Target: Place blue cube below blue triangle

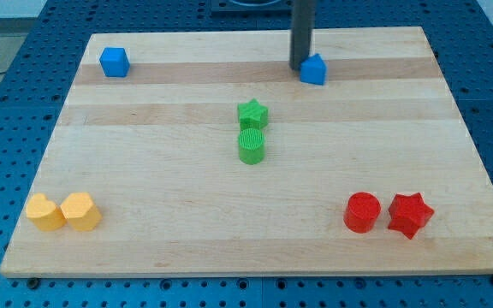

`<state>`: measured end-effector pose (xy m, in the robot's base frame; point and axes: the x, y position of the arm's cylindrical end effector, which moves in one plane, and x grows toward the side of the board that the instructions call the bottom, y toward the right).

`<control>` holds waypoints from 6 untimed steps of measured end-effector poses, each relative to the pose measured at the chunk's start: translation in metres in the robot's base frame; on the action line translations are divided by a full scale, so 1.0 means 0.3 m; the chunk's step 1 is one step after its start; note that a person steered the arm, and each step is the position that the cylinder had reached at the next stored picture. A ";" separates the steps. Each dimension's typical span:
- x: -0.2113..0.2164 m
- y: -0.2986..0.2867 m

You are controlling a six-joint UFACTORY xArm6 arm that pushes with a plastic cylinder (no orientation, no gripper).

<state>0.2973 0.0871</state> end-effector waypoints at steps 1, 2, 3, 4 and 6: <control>0.155 0.188; 0.245 0.317; 0.088 0.197; -0.016 -0.148; 0.257 -0.914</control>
<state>0.3743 -0.1871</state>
